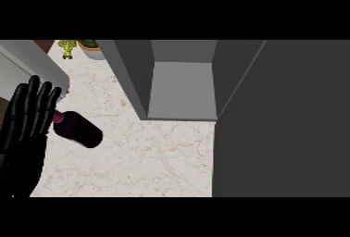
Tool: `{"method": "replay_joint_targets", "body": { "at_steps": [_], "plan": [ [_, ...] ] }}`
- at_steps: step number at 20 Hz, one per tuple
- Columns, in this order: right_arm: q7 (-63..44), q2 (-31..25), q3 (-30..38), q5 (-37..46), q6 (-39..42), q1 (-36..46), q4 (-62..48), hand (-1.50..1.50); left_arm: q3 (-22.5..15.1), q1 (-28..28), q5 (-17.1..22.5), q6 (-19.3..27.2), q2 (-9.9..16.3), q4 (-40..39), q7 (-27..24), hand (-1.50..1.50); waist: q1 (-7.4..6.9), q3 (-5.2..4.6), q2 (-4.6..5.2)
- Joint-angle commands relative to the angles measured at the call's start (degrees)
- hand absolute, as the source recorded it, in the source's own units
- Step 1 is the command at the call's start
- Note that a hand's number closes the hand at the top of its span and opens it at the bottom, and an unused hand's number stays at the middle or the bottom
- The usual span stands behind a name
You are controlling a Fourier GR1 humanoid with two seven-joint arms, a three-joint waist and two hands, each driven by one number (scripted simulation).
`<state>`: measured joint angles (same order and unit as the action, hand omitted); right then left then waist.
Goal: Pick up the wine, place it into the cabinet and close the cabinet
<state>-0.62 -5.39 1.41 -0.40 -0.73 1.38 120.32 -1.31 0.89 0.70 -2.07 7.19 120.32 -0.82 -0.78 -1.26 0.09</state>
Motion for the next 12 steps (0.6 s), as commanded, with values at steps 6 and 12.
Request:
{"method": "replay_joint_targets", "body": {
  "at_steps": [6, 12],
  "plan": [
    [-1.8, 1.2, -4.3, 2.4, 0.6, -9.9, 11.1, -1.5, 18.4, -7.4, 17.1, -12.6, 11.0, -13.8, -7.8, -1.5, 2.01, 1.15, -0.17],
    [-13.1, 1.9, -11.0, -6.8, 4.3, -11.8, 15.2, -1.5, 16.2, -6.8, 32.9, -11.2, 10.9, -7.0, 14.6, -1.5, 0.93, 1.27, -0.35]
  ]
}}
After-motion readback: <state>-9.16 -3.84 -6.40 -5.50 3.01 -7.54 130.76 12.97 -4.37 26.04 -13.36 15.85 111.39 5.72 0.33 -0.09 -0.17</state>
